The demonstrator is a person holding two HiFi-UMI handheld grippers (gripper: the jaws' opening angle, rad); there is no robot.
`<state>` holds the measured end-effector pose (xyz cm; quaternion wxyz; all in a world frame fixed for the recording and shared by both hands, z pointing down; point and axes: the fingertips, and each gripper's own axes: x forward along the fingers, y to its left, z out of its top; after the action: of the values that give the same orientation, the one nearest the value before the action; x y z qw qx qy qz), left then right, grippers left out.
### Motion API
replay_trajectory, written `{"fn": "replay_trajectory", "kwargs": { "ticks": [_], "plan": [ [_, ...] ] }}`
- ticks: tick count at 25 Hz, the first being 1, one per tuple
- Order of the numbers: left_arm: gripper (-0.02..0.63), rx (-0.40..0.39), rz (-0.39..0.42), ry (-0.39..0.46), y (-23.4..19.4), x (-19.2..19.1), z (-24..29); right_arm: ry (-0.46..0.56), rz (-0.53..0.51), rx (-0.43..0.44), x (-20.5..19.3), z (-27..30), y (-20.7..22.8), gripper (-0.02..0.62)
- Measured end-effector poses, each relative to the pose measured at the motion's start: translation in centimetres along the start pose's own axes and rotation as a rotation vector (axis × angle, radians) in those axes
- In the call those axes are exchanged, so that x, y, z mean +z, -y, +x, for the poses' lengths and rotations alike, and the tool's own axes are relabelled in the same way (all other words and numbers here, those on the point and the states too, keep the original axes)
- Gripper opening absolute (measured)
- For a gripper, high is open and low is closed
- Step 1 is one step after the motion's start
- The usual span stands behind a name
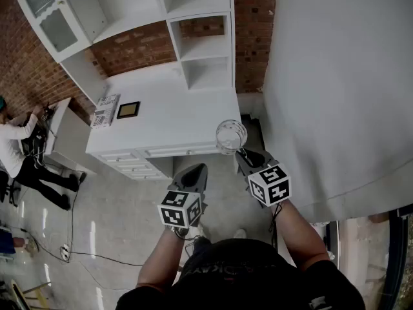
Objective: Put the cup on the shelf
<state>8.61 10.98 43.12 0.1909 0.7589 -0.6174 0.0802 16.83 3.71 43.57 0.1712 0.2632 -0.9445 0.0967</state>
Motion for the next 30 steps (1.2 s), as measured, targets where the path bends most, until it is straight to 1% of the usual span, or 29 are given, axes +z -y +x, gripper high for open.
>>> {"fn": "replay_trajectory", "kwargs": {
  "ticks": [7, 12, 18, 22, 30],
  "plan": [
    [0.006, 0.002, -0.005, 0.005, 0.2, 0.1, -0.3, 0.000, 0.003, 0.002, 0.0, -0.2, -0.3, 0.054],
    [0.005, 0.002, -0.005, 0.007, 0.3, 0.0, -0.6, 0.028, 0.008, 0.013, 0.4, -0.5, -0.7, 0.054],
    [0.006, 0.004, -0.009, 0.005, -0.3, -0.1, -1.4, 0.018, -0.001, 0.012, 0.6, 0.0, -1.6, 0.054],
    [0.005, 0.002, -0.005, 0.001, -1.5, 0.2, -1.8, 0.008, -0.001, 0.008, 0.8, 0.9, -2.3, 0.054],
    [0.005, -0.018, -0.001, -0.001, -5.4, 0.9, -2.0, -0.002, 0.010, -0.014, 1.8, 4.3, -3.7, 0.054]
  ]
}}
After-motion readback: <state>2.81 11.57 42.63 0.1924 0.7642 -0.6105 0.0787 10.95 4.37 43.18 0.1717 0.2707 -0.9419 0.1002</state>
